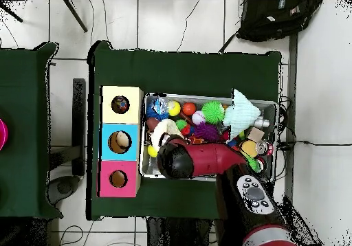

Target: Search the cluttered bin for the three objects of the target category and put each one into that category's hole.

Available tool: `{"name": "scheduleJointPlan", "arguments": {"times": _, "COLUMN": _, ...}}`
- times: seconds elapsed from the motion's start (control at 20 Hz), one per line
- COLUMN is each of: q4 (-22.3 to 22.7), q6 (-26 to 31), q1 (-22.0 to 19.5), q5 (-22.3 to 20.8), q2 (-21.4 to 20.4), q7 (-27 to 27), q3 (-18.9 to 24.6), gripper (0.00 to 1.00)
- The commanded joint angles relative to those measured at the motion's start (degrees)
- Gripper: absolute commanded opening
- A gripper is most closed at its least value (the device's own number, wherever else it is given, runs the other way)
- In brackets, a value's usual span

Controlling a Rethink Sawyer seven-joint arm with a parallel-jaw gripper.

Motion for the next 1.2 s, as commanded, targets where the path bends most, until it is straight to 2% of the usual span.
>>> {"name": "scheduleJointPlan", "arguments": {"times": 0.05, "q4": -3.1, "q6": -4.9, "q1": 1.8, "q5": 3.1, "q2": 4.4, "q7": 10.4, "q3": -3.5, "gripper": 1.00}}
{"name": "scheduleJointPlan", "arguments": {"times": 0.75, "q4": -2.5, "q6": -8.6, "q1": 7.1, "q5": 7.0, "q2": 7.2, "q7": 10.7, "q3": -8.6, "gripper": 1.00}}
{"name": "scheduleJointPlan", "arguments": {"times": 1.2, "q4": -5.2, "q6": -9.5, "q1": 8.8, "q5": 8.2, "q2": 9.7, "q7": 8.7, "q3": -11.5, "gripper": 1.00}}
